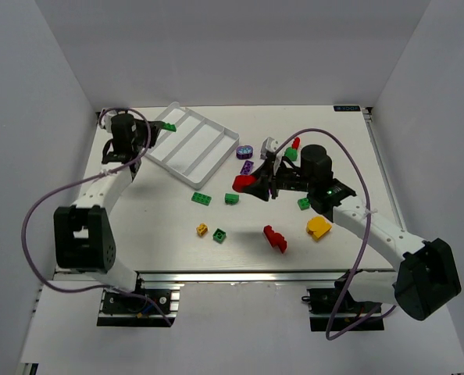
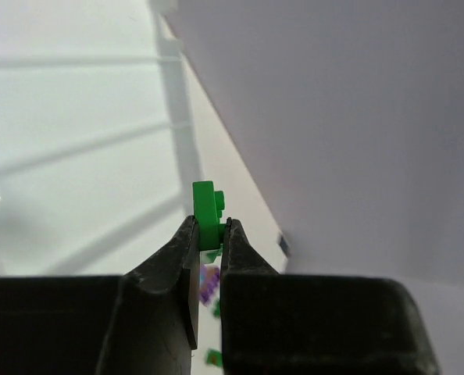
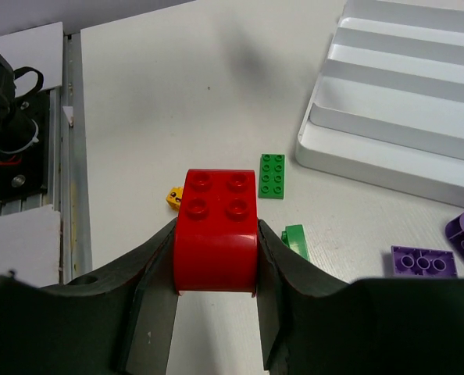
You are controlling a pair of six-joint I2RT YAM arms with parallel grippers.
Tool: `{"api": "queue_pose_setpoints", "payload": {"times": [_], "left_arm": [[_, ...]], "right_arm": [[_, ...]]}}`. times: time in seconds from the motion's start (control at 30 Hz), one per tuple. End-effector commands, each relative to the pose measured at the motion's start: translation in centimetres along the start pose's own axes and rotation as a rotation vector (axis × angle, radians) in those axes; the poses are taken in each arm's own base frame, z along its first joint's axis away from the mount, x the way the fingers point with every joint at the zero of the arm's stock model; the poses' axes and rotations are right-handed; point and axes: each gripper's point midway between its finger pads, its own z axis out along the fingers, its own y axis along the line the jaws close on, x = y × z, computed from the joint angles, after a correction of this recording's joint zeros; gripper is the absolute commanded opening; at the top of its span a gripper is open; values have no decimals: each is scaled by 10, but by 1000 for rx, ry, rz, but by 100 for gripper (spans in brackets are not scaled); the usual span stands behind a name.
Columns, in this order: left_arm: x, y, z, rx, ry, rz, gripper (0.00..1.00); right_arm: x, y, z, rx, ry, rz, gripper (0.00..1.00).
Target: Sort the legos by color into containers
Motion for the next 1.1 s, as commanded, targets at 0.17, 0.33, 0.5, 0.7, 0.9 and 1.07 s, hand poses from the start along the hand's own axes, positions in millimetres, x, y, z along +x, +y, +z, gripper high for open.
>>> {"api": "queue_pose_setpoints", "payload": {"times": [0.17,0.33,0.5,0.7,0.9,1.07], "left_arm": [[-29,59,73,-217,-57,50,0],[-63,69,104,-192,-163,-55,0],[-72,89,131,-211,-187,-82,0],[-78,102,147,-189,-194,-148,0],[-75,109,159,-156,-188,-218,0],[-75,100,165,-115,-179,-227,0]], "right_arm": [[-1,-4,-14,37,-8,-69,0],[3,-8,-15,48,-1,-62,0],[5,-15,-17,64,8,-65,0],[7,-20,-18,73,17,-56,0],[2,-27,-16,79,23,-69,0],[-1,-32,-15,86,22,-75,0]]}}
